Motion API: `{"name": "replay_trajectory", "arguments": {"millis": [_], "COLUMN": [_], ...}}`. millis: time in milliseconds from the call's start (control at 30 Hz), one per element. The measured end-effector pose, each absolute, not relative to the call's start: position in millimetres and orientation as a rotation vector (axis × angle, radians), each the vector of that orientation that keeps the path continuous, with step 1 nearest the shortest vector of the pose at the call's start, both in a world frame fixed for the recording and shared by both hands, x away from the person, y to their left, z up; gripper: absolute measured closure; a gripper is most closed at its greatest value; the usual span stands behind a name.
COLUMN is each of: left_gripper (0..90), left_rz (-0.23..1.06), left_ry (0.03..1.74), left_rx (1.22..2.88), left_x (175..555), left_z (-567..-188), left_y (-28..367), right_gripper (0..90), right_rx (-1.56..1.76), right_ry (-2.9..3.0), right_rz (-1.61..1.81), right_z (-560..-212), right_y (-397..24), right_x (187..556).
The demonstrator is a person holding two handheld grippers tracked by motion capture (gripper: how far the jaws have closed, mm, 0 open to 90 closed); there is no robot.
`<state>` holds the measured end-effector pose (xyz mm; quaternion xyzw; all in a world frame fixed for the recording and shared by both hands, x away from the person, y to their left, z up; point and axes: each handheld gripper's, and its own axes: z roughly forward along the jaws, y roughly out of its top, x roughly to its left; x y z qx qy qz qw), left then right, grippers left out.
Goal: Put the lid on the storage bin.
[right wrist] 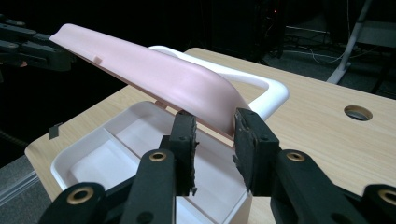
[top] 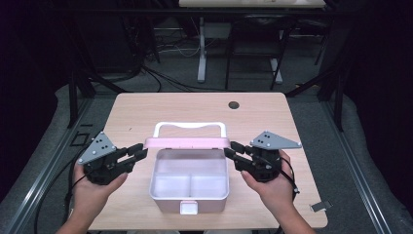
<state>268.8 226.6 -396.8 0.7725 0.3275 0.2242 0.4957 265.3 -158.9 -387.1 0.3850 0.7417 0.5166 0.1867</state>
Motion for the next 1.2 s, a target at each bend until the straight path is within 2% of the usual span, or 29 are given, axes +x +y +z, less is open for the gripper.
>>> {"name": "replay_trajectory", "arguments": {"millis": [167, 400, 1200], "left_gripper": [71.1, 71.0, 72.4], "left_rz": [0.501, 0.516, 0.445], "left_ry": [0.77, 0.748, 0.743], "left_rx": [1.843, 1.855, 1.859], "left_x": [266.7, 260.0, 242.0], "left_z": [-397.7, -397.6, -420.3], "left_y": [228.0, 223.2, 232.3], "right_gripper": [69.9, 69.8, 70.9], "right_rx": [1.077, 1.065, 1.082], "right_ry": [2.083, 2.087, 2.126], "right_rz": [1.45, 1.459, 1.506], "right_z": [-387.1, -389.8, -415.6], "right_y": [-159.5, -161.1, -169.8], "right_x": [258.7, 252.9, 232.6]}}
